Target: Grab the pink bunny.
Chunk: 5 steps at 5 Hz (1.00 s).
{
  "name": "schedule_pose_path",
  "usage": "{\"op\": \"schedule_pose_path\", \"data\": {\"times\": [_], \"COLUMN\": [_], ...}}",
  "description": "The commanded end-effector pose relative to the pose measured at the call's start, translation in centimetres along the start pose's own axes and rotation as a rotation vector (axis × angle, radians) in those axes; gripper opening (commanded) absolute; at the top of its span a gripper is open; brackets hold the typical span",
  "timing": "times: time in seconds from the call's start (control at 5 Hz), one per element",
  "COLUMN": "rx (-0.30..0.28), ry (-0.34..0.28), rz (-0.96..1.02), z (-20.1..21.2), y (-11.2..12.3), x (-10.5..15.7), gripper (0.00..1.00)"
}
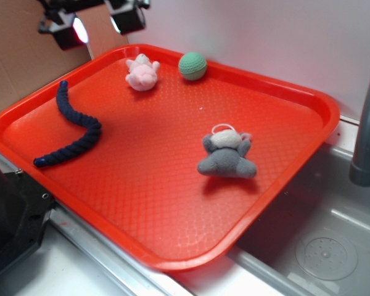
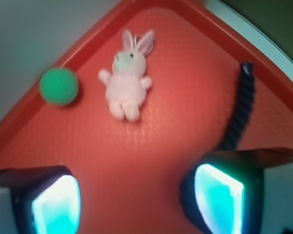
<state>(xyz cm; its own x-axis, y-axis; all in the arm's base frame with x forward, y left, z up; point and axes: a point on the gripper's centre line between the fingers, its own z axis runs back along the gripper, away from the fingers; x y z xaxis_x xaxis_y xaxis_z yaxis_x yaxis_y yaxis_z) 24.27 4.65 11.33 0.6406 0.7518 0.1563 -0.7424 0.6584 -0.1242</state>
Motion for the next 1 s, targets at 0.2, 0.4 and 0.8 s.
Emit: {"op": "schedule_pose_path", "data": {"times": [0.2,0.4,0.8], "rx": [0.106,0.145,0.154], "ry": [-0.085,-0.102,-0.121], "rz": [0.091,0.106,0.134], "z": [-6.9,-8.4,-9.1], "y": [-1.2,-1.5,-0.9], "x": [4.8,5.5,5.2], "gripper": [1.0,1.0,0.0]}}
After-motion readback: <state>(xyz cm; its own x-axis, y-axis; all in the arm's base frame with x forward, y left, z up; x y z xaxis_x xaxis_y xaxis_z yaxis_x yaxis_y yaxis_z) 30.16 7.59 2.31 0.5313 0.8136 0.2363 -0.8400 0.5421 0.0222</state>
